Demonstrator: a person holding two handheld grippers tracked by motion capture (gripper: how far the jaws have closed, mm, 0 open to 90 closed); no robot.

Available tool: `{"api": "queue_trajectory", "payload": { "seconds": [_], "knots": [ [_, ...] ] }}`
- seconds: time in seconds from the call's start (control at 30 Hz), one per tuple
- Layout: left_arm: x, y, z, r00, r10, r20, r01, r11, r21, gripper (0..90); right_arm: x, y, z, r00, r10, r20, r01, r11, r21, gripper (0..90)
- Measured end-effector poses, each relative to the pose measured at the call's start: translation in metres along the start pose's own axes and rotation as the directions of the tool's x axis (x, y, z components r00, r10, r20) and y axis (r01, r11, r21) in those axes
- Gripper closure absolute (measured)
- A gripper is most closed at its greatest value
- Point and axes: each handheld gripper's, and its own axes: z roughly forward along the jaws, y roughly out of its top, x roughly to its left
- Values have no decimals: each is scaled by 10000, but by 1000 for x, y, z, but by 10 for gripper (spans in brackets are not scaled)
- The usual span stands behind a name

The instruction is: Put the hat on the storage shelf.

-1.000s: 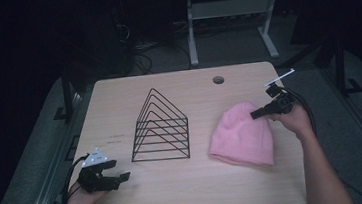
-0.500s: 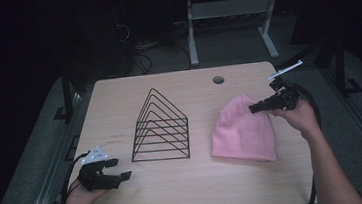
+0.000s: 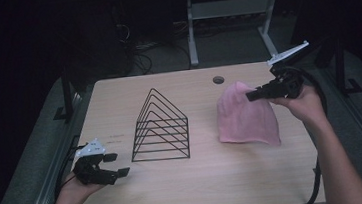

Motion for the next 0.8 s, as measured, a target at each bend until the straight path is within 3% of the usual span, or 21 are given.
{"api": "queue_trajectory", "payload": {
  "seconds": [0.17,0.7,0.8],
  "knots": [
    [1,12,-8,9994,43,335,-44,10000,27,248,9,14,-12,9997,-252,-28,251,9995,-214,796],
    [1,54,-26,9957,596,712,-606,9981,121,247,41,57,-34,9919,-1254,-192,1233,9884,-883,797],
    [0,61,-27,9953,759,603,-767,9970,103,245,46,65,-38,9905,-1360,-222,1333,9864,-960,797]
  ]
}}
